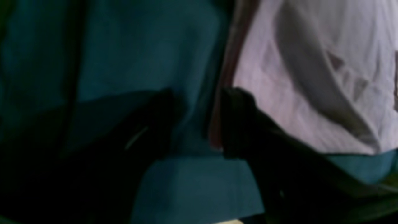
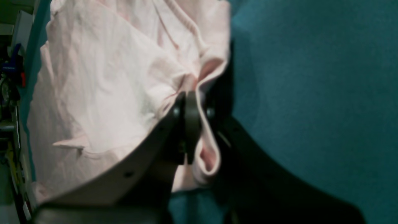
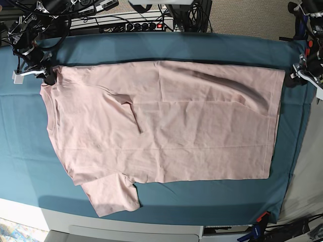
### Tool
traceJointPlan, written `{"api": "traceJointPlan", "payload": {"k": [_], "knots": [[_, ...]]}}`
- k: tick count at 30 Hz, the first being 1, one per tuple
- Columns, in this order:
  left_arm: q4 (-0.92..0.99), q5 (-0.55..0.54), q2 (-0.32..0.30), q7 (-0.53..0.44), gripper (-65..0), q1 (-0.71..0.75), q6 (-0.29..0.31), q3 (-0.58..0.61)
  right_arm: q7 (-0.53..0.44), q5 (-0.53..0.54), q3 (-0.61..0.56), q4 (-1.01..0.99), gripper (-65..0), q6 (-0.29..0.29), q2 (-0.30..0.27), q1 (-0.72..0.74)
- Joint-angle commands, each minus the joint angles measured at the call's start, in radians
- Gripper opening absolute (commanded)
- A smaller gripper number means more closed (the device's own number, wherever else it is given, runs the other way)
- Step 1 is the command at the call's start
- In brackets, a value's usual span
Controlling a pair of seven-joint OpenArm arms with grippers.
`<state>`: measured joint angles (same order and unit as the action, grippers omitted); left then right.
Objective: Fold the T-shirt properly
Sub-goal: 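Pull both corners outward to flatten the shirt, then open both grippers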
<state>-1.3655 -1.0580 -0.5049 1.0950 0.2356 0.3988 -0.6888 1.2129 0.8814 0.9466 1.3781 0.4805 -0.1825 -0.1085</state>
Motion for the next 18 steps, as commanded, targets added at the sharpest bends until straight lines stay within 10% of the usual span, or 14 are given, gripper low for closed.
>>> {"api": "traceJointPlan", "payload": {"k": [1, 18], "knots": [[0.0, 0.001, -0.014, 0.036, -40.9, 0.002, 0.011, -0.001, 0.043, -0.032, -0.003, 0.002, -65.0, -0.002, -0.006, -0.005], [-0.001, -0.05, -0.016, 0.076, -36.1, 0.004, 0.07, 0.105, 0.045, -0.033, -0.003, 0.002, -65.0, 0.0, -0.006, -0.005]]}}
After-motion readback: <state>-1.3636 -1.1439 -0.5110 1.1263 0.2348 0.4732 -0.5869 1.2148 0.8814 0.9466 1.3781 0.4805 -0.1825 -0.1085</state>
